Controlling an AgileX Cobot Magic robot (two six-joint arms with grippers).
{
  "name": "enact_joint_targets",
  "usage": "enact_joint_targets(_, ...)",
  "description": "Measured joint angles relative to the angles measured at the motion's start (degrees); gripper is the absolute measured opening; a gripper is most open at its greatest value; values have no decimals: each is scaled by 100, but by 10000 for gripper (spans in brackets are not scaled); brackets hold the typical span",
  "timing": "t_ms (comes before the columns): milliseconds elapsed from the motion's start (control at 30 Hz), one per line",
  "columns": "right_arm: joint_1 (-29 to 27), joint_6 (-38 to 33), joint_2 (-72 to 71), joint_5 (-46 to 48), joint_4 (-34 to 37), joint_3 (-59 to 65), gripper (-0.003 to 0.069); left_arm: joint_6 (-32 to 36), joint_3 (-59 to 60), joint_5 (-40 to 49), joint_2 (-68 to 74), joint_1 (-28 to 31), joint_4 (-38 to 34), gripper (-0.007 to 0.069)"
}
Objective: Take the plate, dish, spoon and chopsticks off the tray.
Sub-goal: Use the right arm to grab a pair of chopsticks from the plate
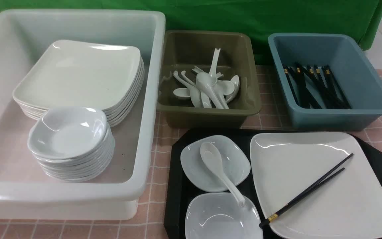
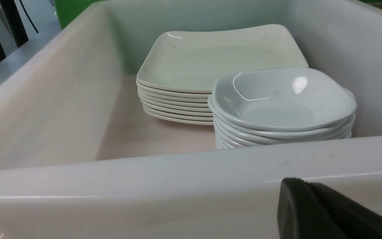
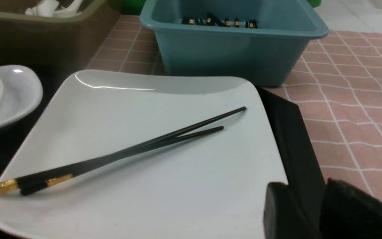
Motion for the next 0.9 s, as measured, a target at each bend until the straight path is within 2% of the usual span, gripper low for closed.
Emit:
enact_joint_targets(600, 0, 0, 0, 0, 0, 0, 244, -50, 0, -219, 0, 0, -101, 20)
enact_joint_targets(667, 0, 0, 0, 0, 0, 0, 244, -394, 0, -884, 0, 0, -873, 20)
enact_joint_targets(700, 0, 0, 0, 0, 0, 0, 244, -424, 0, -941, 0, 0, -940, 20)
enact_joint_targets(767, 0, 0, 0, 0, 0, 0, 244, -709, 0, -1584, 0, 0, -1524, 20)
enact_joint_targets(833, 0, 0, 0, 0, 0, 0, 244, -860, 0, -2225, 0, 0, -1769, 20)
enact_joint_targets(900, 0, 0, 0, -6, 0, 0, 244, -1038, 0, -2501, 0, 0, -1837, 20)
